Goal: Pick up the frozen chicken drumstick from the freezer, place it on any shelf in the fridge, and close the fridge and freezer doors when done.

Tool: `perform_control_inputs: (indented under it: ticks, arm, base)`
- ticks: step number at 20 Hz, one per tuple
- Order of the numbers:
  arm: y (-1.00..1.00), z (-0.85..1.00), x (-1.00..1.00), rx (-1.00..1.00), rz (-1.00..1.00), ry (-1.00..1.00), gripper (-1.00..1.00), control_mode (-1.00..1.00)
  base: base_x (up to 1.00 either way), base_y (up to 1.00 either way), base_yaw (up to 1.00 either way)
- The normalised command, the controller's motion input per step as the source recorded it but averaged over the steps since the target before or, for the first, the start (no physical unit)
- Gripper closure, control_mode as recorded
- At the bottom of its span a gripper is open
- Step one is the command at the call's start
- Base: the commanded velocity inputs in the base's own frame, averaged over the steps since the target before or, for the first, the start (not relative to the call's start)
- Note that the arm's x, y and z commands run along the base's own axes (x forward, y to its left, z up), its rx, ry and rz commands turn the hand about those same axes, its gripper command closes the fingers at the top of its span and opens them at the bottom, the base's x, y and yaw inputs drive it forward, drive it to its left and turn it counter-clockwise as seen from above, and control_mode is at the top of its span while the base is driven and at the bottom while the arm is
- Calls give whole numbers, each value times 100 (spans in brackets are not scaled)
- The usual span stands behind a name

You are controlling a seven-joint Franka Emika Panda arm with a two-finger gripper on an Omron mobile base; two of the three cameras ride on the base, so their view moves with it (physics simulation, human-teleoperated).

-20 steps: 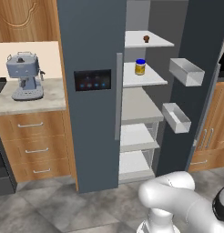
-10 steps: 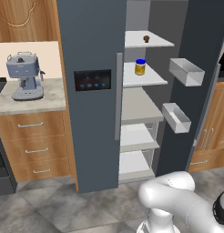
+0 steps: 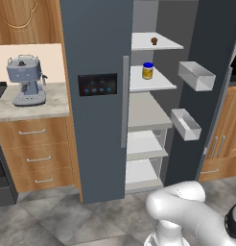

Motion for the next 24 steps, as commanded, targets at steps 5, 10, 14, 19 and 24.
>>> perform_control_inputs:
  ticks: [5, 10, 14, 19, 24]
  arm:
    - [-45, -10, 26, 9, 1, 0, -100, -100]
    - [-41, 0, 18, 12, 4, 0, -100, -100]
    - [-33, -7, 12, 20, 5, 0, -100, -100]
    - [-24, -7, 26, 20, 2, 3, -100, -100]
    - [-14, -4, 43, 11, 3, 9, -100, -100]
  base:
    - [0, 0, 0]
    - [0, 0, 0]
    - [0, 0, 0]
    - [0, 0, 0]
    - [0, 0, 0]
